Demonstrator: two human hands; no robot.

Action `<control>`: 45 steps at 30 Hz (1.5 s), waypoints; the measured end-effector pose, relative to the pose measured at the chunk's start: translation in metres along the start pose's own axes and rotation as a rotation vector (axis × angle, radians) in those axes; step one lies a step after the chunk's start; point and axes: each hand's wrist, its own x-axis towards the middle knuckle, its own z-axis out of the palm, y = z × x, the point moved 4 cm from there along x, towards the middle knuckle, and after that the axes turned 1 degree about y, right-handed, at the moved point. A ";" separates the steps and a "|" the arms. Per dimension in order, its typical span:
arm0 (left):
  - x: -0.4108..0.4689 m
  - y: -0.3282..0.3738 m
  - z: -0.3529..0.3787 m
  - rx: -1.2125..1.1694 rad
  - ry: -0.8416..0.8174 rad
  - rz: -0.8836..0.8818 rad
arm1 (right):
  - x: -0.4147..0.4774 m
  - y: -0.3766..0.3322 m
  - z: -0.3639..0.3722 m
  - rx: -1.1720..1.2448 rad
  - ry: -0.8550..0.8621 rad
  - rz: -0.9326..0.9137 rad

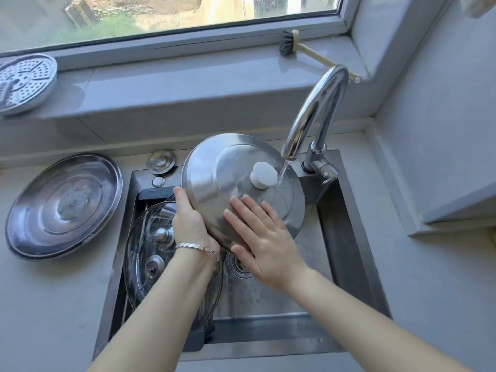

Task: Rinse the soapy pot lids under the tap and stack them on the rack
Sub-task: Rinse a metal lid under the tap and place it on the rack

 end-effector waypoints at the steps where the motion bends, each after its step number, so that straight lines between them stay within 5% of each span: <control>1: -0.001 0.000 -0.001 0.017 0.026 0.006 | -0.001 0.005 -0.002 0.009 -0.021 0.021; 5: -0.029 -0.007 0.005 0.110 -0.026 0.048 | 0.041 0.004 -0.010 0.126 -0.038 0.216; 9: -0.020 -0.006 0.001 0.103 -0.102 0.021 | 0.046 -0.021 -0.009 0.027 -0.019 -0.023; 12: -0.004 0.012 -0.010 -0.048 0.100 -0.016 | 0.000 -0.014 0.001 -0.021 -0.071 -0.122; 17: -0.020 0.025 -0.015 -0.098 0.211 0.034 | -0.012 0.039 -0.002 0.312 -0.061 0.547; 19: -0.026 0.023 -0.015 -0.085 0.237 0.038 | -0.003 0.039 -0.006 0.262 -0.046 0.671; 25: -0.034 0.021 -0.009 -0.055 0.271 0.052 | -0.005 -0.015 -0.004 0.098 -0.068 0.241; 27: -0.038 0.020 -0.008 -0.058 0.299 0.035 | 0.003 0.002 -0.004 0.156 -0.083 0.352; 31: -0.042 0.023 -0.008 -0.011 0.350 0.070 | 0.004 0.043 -0.002 0.381 -0.150 0.881; 36: -0.041 0.023 -0.010 0.012 0.384 0.063 | 0.006 -0.019 -0.006 0.166 -0.142 0.394; 41: -0.039 0.021 -0.016 -0.048 0.285 0.089 | 0.008 0.045 -0.005 0.379 -0.184 0.910; 45: -0.022 0.018 -0.026 -0.097 0.160 0.042 | -0.003 0.034 -0.009 0.279 -0.212 0.810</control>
